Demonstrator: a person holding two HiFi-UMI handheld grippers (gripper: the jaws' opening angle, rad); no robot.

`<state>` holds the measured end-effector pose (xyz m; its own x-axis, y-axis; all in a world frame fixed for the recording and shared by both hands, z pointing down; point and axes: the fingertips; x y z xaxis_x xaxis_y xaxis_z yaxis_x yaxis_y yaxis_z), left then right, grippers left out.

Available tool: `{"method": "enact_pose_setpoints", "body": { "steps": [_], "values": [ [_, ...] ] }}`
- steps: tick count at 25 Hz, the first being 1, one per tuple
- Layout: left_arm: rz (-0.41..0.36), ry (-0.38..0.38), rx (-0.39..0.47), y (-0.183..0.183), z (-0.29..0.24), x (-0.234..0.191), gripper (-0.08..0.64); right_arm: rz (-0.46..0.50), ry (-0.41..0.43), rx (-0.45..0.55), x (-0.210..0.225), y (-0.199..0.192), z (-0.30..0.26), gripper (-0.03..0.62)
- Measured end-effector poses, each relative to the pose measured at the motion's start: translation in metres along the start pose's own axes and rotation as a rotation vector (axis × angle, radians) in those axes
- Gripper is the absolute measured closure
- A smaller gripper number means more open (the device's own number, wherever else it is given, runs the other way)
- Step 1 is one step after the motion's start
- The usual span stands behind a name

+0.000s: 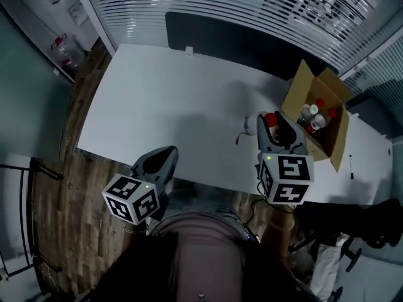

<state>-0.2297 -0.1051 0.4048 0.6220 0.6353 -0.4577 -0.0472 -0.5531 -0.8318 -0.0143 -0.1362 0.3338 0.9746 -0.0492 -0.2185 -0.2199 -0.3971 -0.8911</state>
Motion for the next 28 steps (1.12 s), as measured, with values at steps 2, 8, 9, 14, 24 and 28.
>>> {"method": "enact_pose_setpoints", "body": {
  "steps": [2,8,9,14,24,28],
  "values": [
    [0.013,0.03,0.019,0.002,0.005,-0.005,0.554,0.007,0.047,0.017,-0.013,0.002,-0.011,0.423],
    [0.045,0.123,0.065,0.002,0.018,-0.021,0.554,0.052,0.175,0.023,-0.05,0.005,-0.045,0.423],
    [0.05,0.137,0.071,0.003,0.021,-0.024,0.554,0.065,0.194,0.018,-0.056,0.005,-0.05,0.423],
    [0.072,0.205,0.1,0.006,0.036,-0.037,0.554,0.121,0.278,0.0,-0.086,0.005,-0.07,0.423],
    [0.115,0.365,0.152,0.004,0.075,-0.055,0.554,0.167,0.458,0.006,-0.154,0.008,-0.103,0.423],
    [0.126,0.416,0.167,0.001,0.089,-0.06,0.554,0.172,0.512,0.002,-0.177,0.006,-0.111,0.423]
  ]
}}
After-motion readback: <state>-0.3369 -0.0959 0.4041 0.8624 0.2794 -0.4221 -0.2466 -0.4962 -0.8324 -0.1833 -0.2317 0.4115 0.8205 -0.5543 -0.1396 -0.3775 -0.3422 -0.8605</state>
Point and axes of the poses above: the fingertips, and each gripper's own axes: z backward along the fingers, x to its right, y out of its top, and after that the axes turned 3 degrees about -y, right-handed
